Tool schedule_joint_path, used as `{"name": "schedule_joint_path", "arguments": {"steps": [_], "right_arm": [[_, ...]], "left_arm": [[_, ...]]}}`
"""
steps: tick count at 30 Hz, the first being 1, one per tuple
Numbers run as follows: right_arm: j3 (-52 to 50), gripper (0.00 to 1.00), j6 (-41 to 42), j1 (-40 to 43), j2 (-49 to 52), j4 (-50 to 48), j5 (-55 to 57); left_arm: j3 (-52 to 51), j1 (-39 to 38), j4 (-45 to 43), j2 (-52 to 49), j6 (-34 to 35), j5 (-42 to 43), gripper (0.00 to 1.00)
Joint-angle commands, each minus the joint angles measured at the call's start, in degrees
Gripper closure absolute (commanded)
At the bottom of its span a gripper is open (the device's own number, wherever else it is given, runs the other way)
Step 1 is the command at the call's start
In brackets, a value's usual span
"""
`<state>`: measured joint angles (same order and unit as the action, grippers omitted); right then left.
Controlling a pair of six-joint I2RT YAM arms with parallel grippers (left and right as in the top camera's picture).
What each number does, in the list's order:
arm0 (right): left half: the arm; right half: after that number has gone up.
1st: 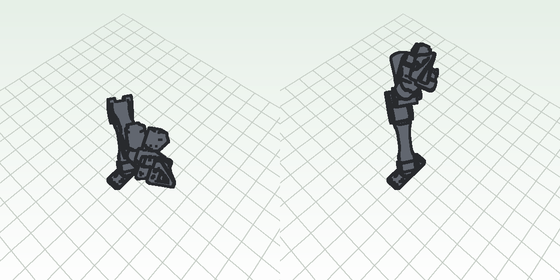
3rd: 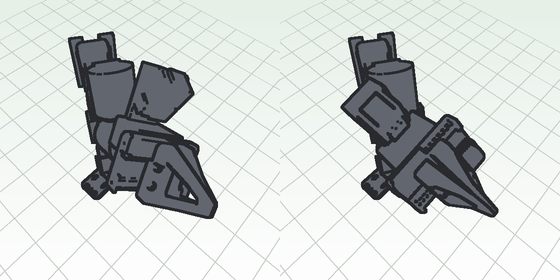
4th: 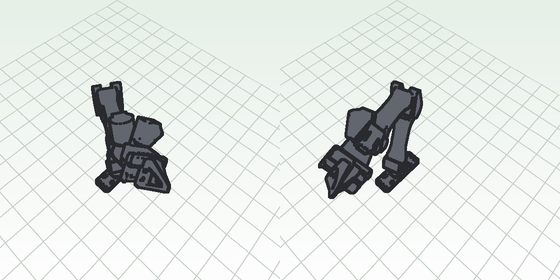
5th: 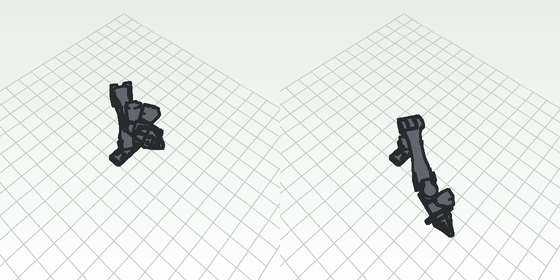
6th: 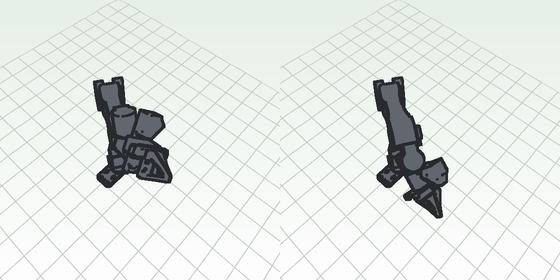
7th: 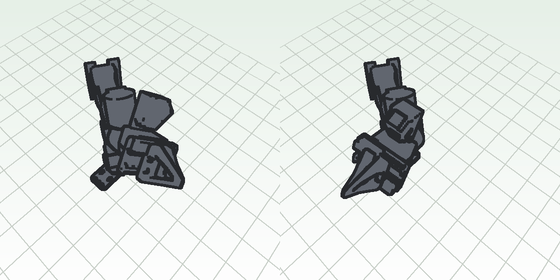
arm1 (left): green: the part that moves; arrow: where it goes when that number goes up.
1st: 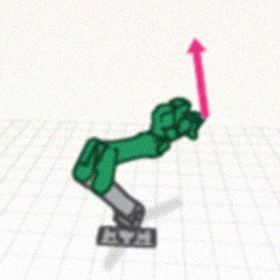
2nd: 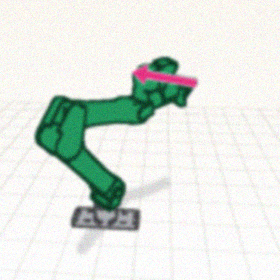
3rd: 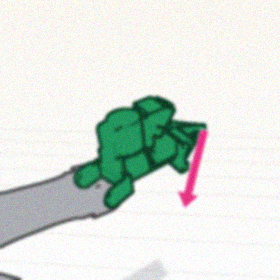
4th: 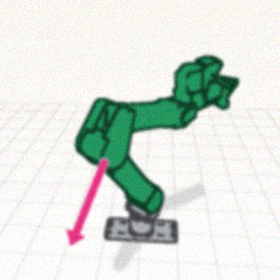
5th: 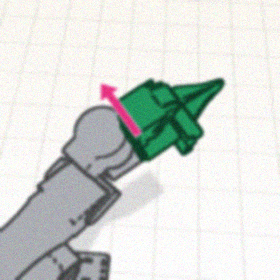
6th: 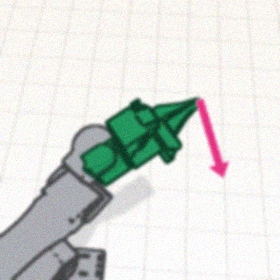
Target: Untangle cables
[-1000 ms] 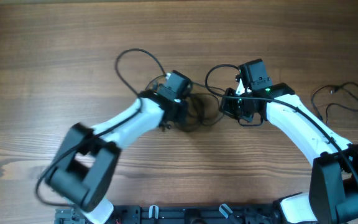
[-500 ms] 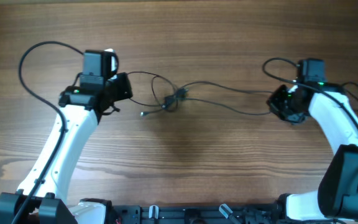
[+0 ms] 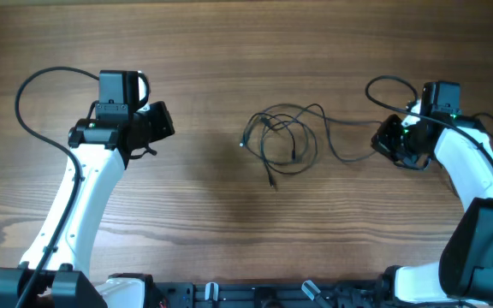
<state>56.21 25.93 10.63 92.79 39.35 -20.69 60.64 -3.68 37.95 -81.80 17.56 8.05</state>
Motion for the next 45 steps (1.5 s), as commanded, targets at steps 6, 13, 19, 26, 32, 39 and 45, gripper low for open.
{"name": "schedule_joint_path", "arguments": {"steps": [6,13,19,26,32,39,45], "right_arm": [[-0.3,0.96,-6.7,-5.9,0.7,-0.3,-9.4],[-0.3,0.96,-6.2,-10.9,0.7,-1.8,-9.4],[-0.3,0.96,-4.8,-11.4,0.7,-1.8,-9.4],[-0.3,0.96,-4.7,-11.4,0.7,-1.3,-9.4],[-0.3,0.96,-4.8,-11.4,0.7,-1.2,-9.4],[-0.3,0.96,-4.7,-11.4,0.7,-0.9,-8.0],[-0.3,0.96,1.2,-11.4,0.7,2.4,5.4]], "left_arm": [[0.0,-4.3,-1.3,-3.7,1.3,12.3,0.49],[0.0,-12.2,-5.4,-10.3,1.4,15.5,0.45],[0.0,-19.6,-12.0,-15.6,1.4,15.9,0.43],[0.0,-25.1,-19.2,-21.2,1.4,15.3,0.46],[0.0,-26.8,-22.8,-23.2,1.3,15.0,0.57],[0.0,-24.8,-18.2,-22.6,1.3,9.1,0.96],[0.0,-13.1,-7.4,-14.3,0.7,3.8,0.96]]}}
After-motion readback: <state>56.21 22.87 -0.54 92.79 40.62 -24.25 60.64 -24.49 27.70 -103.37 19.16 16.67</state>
